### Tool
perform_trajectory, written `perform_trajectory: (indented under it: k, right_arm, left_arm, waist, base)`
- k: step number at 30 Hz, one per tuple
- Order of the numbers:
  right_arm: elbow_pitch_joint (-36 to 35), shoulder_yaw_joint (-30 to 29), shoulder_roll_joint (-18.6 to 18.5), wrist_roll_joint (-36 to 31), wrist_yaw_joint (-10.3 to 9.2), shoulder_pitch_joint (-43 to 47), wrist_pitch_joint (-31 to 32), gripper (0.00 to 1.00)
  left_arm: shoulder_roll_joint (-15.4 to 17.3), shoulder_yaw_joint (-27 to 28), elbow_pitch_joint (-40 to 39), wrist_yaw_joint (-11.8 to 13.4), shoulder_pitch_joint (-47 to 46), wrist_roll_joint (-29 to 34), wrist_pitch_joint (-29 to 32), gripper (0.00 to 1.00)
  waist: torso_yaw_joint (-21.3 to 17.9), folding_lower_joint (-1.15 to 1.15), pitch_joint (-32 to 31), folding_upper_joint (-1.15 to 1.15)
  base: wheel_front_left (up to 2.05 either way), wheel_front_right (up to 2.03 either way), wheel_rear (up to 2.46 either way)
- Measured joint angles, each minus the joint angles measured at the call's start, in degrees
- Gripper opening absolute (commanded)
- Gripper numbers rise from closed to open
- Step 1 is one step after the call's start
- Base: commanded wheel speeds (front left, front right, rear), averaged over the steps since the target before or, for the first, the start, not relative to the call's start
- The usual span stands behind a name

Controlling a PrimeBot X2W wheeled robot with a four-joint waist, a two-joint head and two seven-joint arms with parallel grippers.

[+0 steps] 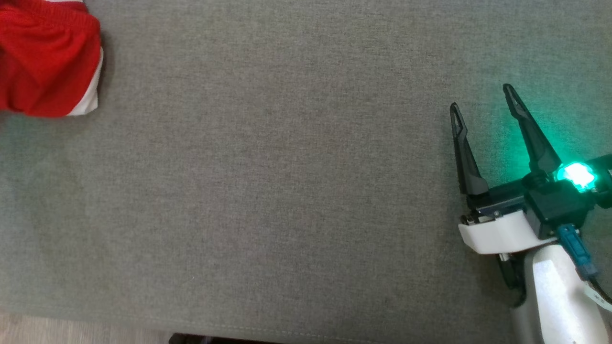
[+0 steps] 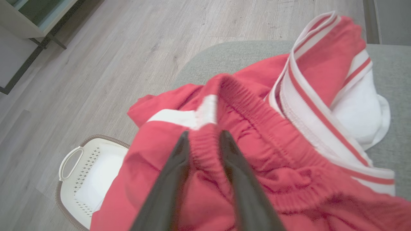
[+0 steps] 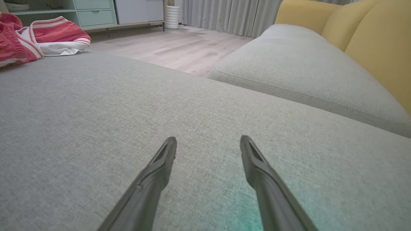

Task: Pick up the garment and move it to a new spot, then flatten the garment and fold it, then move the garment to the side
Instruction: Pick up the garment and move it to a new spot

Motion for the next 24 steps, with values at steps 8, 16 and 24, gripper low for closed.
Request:
perform_trajectory:
  k: [8,16,24]
  right_arm:
    - [3.15,0.67,0.0,1.88,0.0,-1.2,-1.24,1.0]
    - [8.37,0.15,0.0,4.88,0.0,-0.78,-3.77,1.0]
    - [13.08,-0.18,0.01,9.1,0.0,1.91,-5.66,1.0]
  left_arm:
    - [0.83,-1.13,1.29,-0.42,0.02,0.38,-1.53,0.0]
    - [2.77,-5.48,-0.93,-3.72,-1.32,3.98,-4.79,0.0]
    - [1.41,-9.75,-9.47,-5.21,-4.12,4.9,-3.47,0.0]
  waist:
    - [0.22,0.0,-3.16,0.0]
    - [-0.13,0.0,-10.66,0.0]
    - [-1.26,-0.01,-19.79,0.01]
  base:
    - [0.0,0.0,0.0]
    - [0.0,0.0,0.0]
    - [0.0,0.0,0.0]
